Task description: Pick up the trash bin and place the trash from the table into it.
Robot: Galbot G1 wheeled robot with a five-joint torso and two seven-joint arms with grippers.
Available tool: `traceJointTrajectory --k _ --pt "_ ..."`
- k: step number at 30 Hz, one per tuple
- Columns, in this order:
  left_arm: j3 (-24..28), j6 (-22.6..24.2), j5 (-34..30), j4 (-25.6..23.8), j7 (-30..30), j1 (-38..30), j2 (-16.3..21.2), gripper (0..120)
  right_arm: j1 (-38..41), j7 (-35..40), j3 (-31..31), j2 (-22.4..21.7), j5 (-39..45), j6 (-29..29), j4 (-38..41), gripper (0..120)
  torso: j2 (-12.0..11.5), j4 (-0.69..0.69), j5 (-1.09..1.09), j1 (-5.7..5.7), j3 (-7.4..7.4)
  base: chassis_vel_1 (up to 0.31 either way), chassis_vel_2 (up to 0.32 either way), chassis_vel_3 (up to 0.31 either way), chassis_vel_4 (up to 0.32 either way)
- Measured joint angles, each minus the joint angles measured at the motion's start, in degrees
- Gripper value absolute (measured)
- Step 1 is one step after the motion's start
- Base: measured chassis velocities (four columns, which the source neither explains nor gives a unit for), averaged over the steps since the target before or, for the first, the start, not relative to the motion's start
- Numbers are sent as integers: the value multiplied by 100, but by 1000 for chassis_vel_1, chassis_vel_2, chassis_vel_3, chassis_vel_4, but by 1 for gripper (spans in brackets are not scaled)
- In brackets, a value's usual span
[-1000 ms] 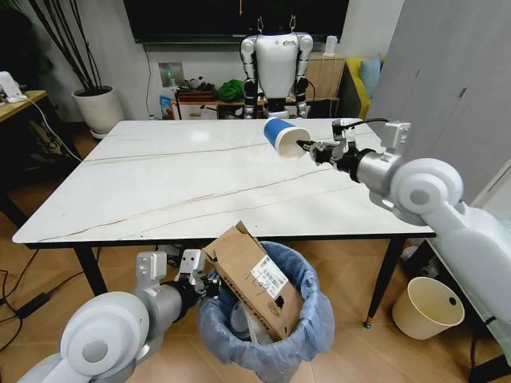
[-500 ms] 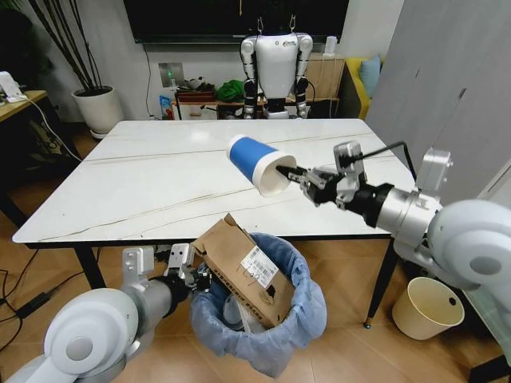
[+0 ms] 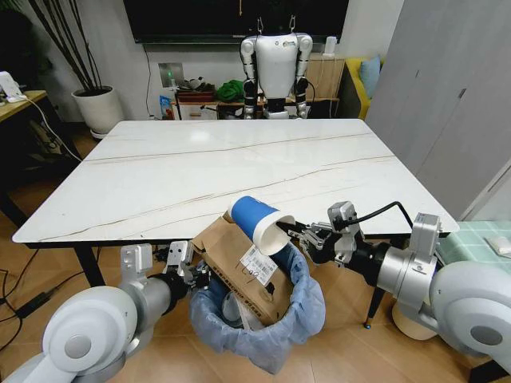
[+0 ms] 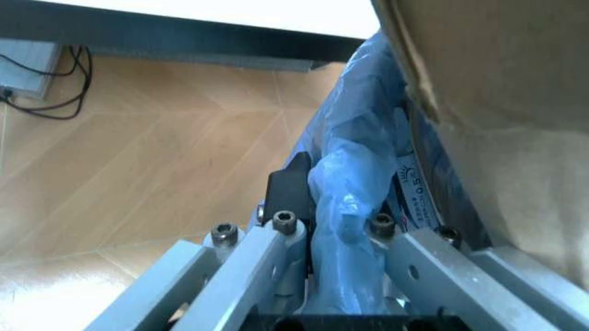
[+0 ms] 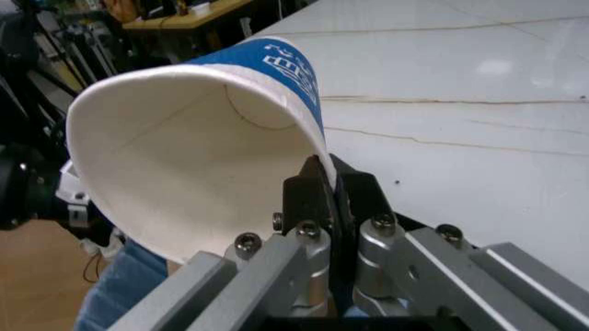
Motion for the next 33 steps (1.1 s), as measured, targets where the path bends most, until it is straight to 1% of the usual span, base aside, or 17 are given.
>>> traceJointTrajectory --k 5,7,8,9,10,14,15,18,19,22,23,24,25,26,27,29,33 --pt "-48 0 -22 20 -9 -23 19 2 -299 -107 244 49 -101 -17 -10 3 0 0 1 0 0 0 0 0 0" --pt "-57 0 -48 31 -36 -36 32 2 -468 -169 415 78 -126 -57 -15 15 0 1 0 0 0 0 0 0 0" --pt "-51 0 -64 30 -46 -46 41 2 -567 -186 507 99 -161 -76 -18 18 0 1 -1 0 0 0 0 0 0" --pt "-51 0 -64 30 -46 -46 41 2 -567 -186 507 99 -161 -76 -18 18 0 1 -1 0 0 0 0 0 0" --pt "-30 0 -75 30 -52 -53 51 2 -682 -229 587 125 -232 -85 -20 25 0 0 0 0 0 0 0 0 0" --pt "61 0 -81 27 -56 -74 63 2 -1025 -423 783 236 -746 -62 -25 41 0 0 0 0 0 0 0 0 0" --pt "61 0 -81 27 -56 -74 63 2 -1025 -423 783 236 -746 -62 -25 41 0 0 0 0 0 0 0 0 0" --pt "86 0 -82 25 -57 -74 78 2 -1064 -433 880 280 -859 -33 -28 54 0 0 0 0 0 0 0 0 0" --pt "86 0 -82 25 -57 -74 78 2 -1064 -433 880 280 -859 -33 -28 54 0 0 0 0 0 0 0 0 0" --pt "124 0 -85 56 -57 -102 81 2 -965 -434 870 186 -859 18 -29 71 0 1 0 0 0 0 0 0 0" --pt "124 0 -85 56 -57 -102 81 2 -965 -434 870 186 -859 18 -29 71 0 1 0 0 0 0 0 0 0" --pt "133 0 -87 64 -57 -112 81 2 -946 -439 862 167 -853 30 -30 74 0 0 0 0 0 0 0 0 0" --pt "136 0 -93 76 -57 -121 81 2 -935 -446 858 143 -846 59 -30 81 0 0 0 0 0 0 0 0 0" --pt "136 0 -94 86 -57 -124 81 2 -930 -454 858 127 -837 86 -31 84 0 0 0 0 0 0 0 0 0" --pt "136 0 -94 86 -57 -124 81 2 -930 -454 858 127 -837 86 -31 84 0 0 0 0 0 0 0 0 0" --pt "135 0 -101 137 -57 -145 82 2 -872 -489 859 99 -782 156 -32 94 0 0 0 0 0 0 0 0 0" --pt "165 0 -103 258 -57 -204 57 2 -811 -553 762 77 -749 174 -33 100 0 1 0 0 0 0 0 0 0"
